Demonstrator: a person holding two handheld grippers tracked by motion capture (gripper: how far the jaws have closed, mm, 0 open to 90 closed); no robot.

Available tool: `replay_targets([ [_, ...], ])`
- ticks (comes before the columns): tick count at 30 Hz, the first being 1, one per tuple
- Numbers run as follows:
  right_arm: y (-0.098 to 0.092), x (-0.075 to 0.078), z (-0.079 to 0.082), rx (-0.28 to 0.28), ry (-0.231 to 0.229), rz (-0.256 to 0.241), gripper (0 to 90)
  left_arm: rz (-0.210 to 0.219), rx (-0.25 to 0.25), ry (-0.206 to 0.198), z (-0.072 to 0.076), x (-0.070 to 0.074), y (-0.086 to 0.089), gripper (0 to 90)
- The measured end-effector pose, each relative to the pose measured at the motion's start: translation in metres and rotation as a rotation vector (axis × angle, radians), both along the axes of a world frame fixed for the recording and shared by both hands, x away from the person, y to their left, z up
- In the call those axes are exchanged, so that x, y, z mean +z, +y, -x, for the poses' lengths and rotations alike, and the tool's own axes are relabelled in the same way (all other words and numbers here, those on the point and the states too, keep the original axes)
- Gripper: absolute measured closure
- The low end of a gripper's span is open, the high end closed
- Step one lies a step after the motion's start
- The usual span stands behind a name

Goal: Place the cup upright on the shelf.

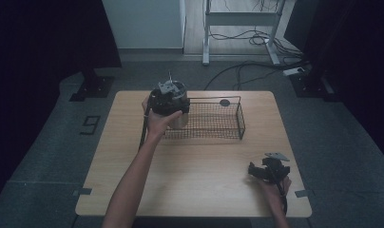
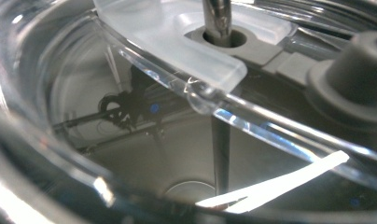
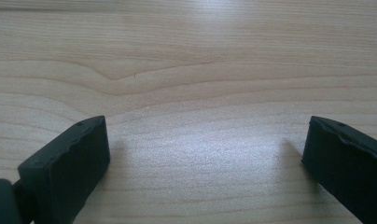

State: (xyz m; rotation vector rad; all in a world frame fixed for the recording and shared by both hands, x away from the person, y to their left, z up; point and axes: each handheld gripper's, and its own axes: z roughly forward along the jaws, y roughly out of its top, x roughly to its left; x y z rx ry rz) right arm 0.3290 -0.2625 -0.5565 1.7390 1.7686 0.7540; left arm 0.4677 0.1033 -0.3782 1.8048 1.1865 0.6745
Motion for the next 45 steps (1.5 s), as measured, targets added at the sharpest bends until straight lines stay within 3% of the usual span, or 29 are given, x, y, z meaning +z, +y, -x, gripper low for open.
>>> replay_targets([
  [8, 0.000, 0.000, 0.000, 0.000, 0.000, -0.001, 0.4, -0.024, 0.006, -0.011, -0.014, -0.007, -0.012, 4.0],
  [20, 0.000, 0.000, 0.000, 0.000, -0.001, -0.001, 0.5, -0.046, 0.001, 0.019, -0.028, -0.026, -0.024, 4.0],
  [45, 0.000, 0.000, 0.000, 0.000, -0.001, 0.000, 0.4, -0.075, 0.048, 0.087, -0.049, -0.066, -0.025, 4.0],
])
